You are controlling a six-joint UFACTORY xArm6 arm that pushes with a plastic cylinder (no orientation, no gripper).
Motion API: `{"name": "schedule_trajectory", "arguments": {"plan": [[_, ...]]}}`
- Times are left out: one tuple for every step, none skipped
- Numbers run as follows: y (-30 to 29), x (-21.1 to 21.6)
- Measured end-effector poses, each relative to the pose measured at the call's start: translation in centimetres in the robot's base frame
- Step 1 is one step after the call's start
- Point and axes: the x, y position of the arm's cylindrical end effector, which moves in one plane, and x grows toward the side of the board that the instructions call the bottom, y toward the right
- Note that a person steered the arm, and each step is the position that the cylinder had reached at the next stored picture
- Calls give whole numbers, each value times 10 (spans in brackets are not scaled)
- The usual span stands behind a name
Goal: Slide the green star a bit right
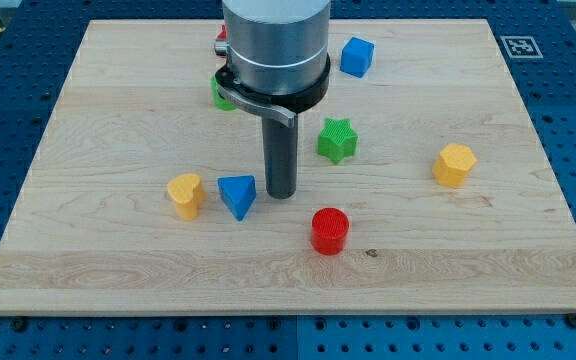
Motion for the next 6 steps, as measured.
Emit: {"name": "schedule_trajectory", "arguments": {"plan": [[-25, 0], [-46, 0], [-51, 0], [-30, -3], [17, -28], [47, -83]]}}
